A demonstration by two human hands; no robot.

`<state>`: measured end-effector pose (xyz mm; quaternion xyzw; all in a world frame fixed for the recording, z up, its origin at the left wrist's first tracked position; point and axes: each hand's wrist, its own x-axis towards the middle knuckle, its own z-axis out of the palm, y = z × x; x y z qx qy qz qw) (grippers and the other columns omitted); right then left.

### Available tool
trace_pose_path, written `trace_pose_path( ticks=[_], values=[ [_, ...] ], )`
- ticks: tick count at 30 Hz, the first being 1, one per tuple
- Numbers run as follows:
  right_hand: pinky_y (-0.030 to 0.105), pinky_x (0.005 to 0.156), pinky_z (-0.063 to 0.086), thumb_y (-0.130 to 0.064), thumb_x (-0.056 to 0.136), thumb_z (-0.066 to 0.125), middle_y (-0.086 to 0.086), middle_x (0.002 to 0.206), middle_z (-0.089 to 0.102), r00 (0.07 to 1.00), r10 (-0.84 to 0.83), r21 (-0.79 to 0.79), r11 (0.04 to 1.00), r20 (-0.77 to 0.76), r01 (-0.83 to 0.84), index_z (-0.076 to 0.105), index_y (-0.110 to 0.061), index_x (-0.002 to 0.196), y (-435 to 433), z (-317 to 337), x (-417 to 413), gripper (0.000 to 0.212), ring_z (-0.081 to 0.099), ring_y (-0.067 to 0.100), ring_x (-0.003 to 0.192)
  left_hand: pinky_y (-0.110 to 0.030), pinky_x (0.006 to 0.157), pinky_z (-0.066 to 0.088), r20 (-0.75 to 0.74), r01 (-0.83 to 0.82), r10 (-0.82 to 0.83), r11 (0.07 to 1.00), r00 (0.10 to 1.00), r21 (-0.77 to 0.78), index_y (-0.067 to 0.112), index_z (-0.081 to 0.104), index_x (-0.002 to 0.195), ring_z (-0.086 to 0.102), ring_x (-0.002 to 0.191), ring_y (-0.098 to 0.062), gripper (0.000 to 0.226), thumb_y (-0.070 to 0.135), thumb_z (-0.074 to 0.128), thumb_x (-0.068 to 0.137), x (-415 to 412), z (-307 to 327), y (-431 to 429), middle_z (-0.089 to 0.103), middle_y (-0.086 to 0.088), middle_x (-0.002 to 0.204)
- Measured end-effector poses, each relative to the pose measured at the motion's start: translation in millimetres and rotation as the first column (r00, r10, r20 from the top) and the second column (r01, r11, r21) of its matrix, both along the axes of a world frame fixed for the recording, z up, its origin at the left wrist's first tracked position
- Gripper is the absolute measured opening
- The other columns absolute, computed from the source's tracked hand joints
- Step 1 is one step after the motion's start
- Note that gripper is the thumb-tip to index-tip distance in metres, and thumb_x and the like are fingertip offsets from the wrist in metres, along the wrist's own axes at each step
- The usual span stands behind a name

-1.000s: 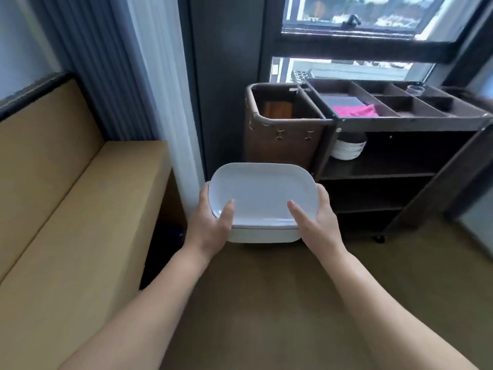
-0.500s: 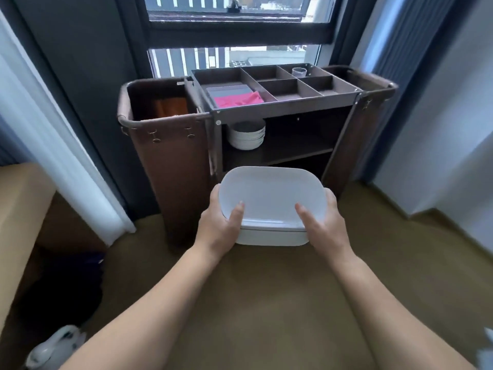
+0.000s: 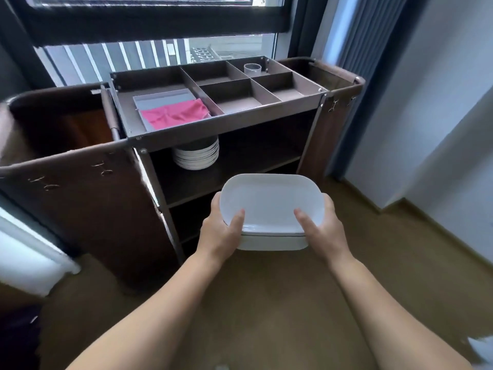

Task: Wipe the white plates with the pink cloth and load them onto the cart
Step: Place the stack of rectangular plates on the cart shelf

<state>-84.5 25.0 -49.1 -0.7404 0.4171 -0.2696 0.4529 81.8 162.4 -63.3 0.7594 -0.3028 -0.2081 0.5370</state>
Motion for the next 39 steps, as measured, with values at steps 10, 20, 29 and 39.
trace_pose_path(
  ticks=[10,20,29,39],
  values=[
    [0.011,0.065,0.042,-0.058,0.075,0.057,-0.022,0.102,0.059,0.993,0.118,0.031,0.993,-0.006,-0.117,0.040,-0.039,0.119,-150,-19,32,0.051,0.055,-0.009,0.091,-0.015,0.073,0.042,-0.001,-0.112,0.113,0.992,0.994,0.054,0.040,0.032,0.135,0.056,0.094,0.005,0.054,0.048,0.048,0.083,13,-18,-132,0.060,0.023,0.100],
    [0.016,0.070,0.043,-0.060,0.078,0.060,-0.018,0.107,0.060,0.933,0.357,0.087,0.932,-0.044,-0.353,0.040,-0.037,0.126,-292,-58,71,0.057,0.057,0.000,0.099,-0.022,0.075,0.045,-0.037,-0.327,0.332,0.940,0.943,0.100,0.046,0.033,0.129,0.056,0.095,0.003,0.049,0.049,0.048,0.083,13,-53,-245,0.060,0.024,0.101],
    [0.022,0.071,0.043,-0.045,0.088,0.064,-0.015,0.109,0.058,0.924,0.380,0.037,0.925,-0.029,-0.379,0.039,-0.033,0.132,-348,-117,159,0.052,0.057,0.006,0.099,-0.032,0.089,0.047,0.080,-0.432,0.425,0.896,0.902,0.102,0.033,0.033,0.142,0.058,0.104,-0.019,0.058,0.046,0.052,0.089,96,-113,-294,0.061,0.009,0.112],
    [0.032,0.071,0.049,-0.057,0.080,0.064,-0.002,0.115,0.059,0.933,0.357,-0.006,0.934,0.038,-0.357,0.036,-0.030,0.138,-417,-197,265,0.071,0.060,0.019,0.097,-0.030,0.090,0.042,0.177,-0.519,0.510,0.855,0.842,0.007,0.026,0.037,0.142,0.055,0.114,-0.025,0.058,0.052,0.047,0.092,187,-185,-360,0.060,-0.002,0.122]
  ],
)
